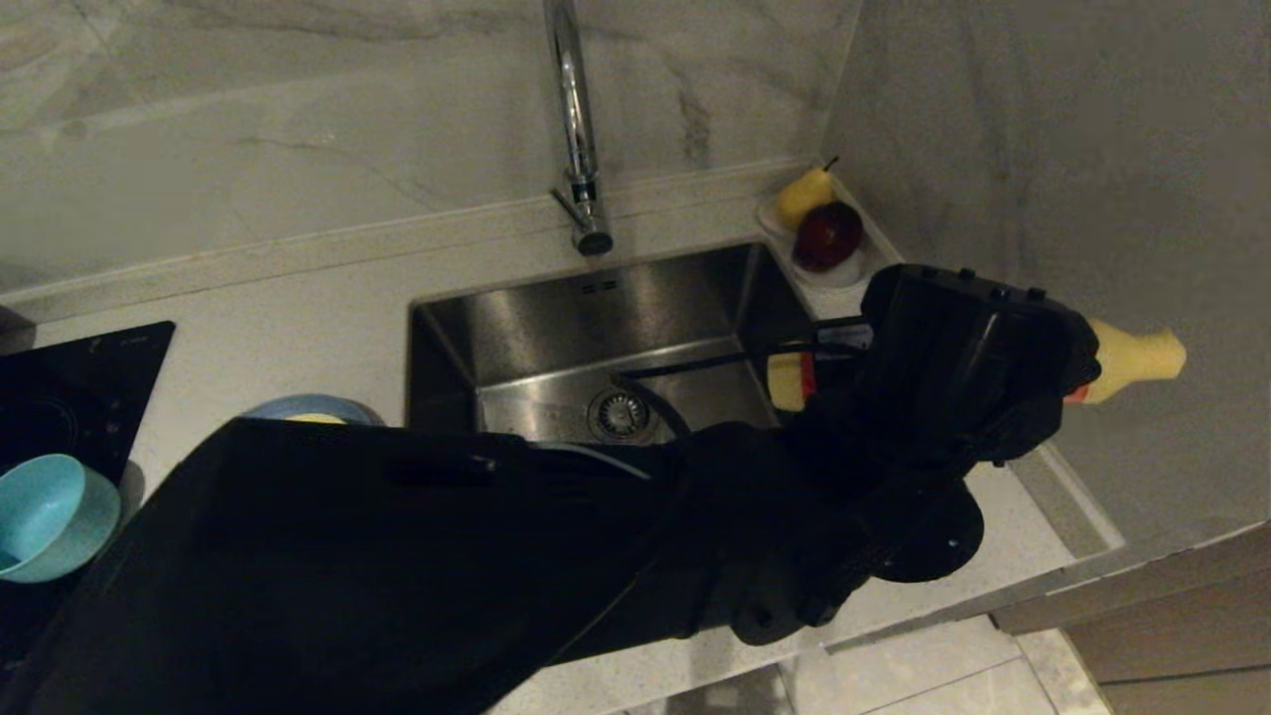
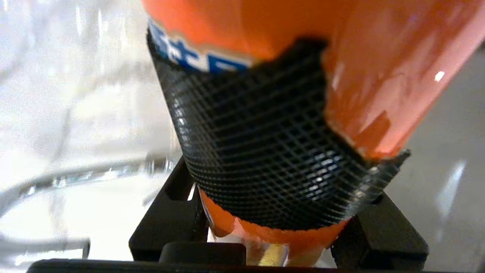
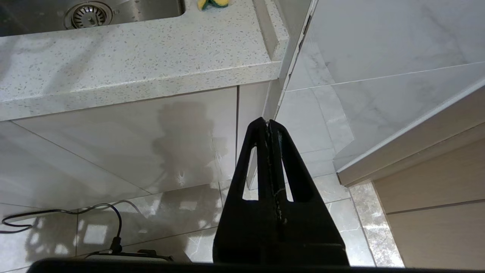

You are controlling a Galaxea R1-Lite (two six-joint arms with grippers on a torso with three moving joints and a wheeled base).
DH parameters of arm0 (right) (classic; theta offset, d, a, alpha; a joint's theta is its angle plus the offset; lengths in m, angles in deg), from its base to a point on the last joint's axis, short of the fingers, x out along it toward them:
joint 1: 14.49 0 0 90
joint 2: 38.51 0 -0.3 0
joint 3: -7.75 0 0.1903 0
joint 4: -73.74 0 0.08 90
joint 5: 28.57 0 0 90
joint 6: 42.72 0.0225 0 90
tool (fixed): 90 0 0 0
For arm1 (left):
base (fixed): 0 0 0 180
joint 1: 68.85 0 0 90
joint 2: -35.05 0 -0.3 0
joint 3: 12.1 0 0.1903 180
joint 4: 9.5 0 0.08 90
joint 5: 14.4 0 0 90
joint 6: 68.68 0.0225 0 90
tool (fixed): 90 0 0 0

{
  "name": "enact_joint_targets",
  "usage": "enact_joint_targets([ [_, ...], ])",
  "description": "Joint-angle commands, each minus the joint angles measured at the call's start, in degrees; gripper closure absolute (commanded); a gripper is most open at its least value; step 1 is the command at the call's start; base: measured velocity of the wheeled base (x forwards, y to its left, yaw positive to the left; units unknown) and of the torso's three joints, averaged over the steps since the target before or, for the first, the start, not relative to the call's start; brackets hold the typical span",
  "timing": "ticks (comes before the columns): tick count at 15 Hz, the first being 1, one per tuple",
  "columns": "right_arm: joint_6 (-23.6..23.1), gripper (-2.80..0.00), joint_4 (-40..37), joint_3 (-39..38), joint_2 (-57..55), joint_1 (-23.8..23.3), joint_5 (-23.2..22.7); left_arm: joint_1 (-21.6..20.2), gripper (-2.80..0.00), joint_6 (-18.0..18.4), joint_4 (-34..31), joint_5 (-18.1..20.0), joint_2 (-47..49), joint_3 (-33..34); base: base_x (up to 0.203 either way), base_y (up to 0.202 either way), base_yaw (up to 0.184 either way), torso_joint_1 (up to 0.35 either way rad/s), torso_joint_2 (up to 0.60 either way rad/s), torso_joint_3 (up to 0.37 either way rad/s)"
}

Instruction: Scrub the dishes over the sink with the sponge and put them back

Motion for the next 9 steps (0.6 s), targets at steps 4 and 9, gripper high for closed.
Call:
enact_joint_targets([
  [4,0.0,0.00,0.0,0.0,0.1,0.0,0.0,0.0,0.00,0.4,-0.1,-8.0,3.2,0.0,0.000,0.000,0.000,0.000,0.00,0.000],
  [9,0.0,0.00,0.0,0.0,0.1,0.0,0.0,0.0,0.00,0.5,-0.8,-11.6,4.7,0.1,0.000,0.000,0.000,0.000,0.00,0.000],
])
